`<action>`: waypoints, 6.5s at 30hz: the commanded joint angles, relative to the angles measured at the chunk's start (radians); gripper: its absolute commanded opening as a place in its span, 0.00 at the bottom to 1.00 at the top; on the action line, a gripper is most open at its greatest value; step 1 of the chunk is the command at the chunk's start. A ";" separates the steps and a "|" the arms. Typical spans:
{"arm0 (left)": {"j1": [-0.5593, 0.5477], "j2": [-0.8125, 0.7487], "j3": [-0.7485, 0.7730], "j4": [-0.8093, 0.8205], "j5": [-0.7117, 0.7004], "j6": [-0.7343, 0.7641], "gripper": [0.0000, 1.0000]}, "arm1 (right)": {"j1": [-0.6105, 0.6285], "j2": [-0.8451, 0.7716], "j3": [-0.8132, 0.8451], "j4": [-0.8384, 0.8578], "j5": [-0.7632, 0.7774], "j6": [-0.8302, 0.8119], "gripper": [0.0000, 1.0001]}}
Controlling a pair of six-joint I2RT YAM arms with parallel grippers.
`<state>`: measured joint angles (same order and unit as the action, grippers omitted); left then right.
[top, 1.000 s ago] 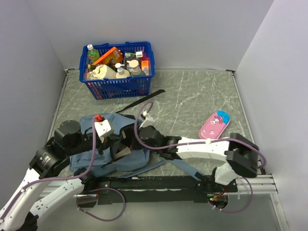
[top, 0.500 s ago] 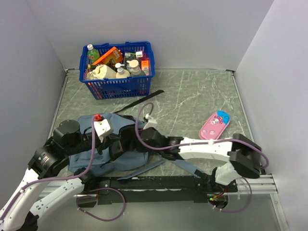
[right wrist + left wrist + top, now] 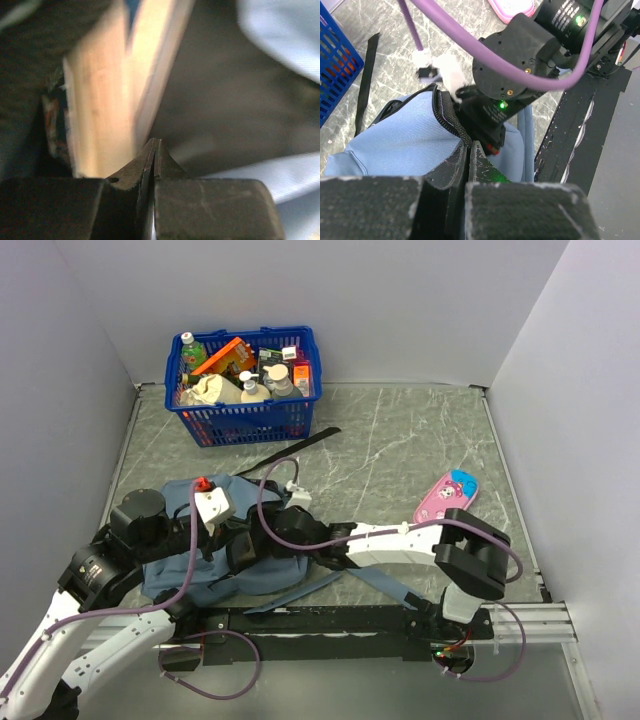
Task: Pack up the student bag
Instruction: Place the book in the student bag, then pick up the stationery from the center of the board, then place the stationery in the student bag.
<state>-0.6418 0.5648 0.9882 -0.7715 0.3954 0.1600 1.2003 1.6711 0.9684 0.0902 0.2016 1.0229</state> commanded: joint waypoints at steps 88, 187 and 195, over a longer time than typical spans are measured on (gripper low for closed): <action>0.013 -0.066 0.046 0.109 0.105 -0.045 0.01 | -1.205 -0.416 -0.216 -0.304 -0.536 -0.492 0.00; 0.037 -0.034 0.038 0.156 0.197 -0.080 0.01 | -0.076 0.047 0.167 -0.093 -0.192 0.269 0.00; 0.037 -0.031 0.049 0.130 0.198 -0.063 0.01 | -0.068 0.125 0.225 0.045 -0.238 0.275 0.19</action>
<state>-0.6033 0.5407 1.0027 -0.7696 0.5285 0.0902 1.1149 1.7863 1.1259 -0.0879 0.0559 1.2545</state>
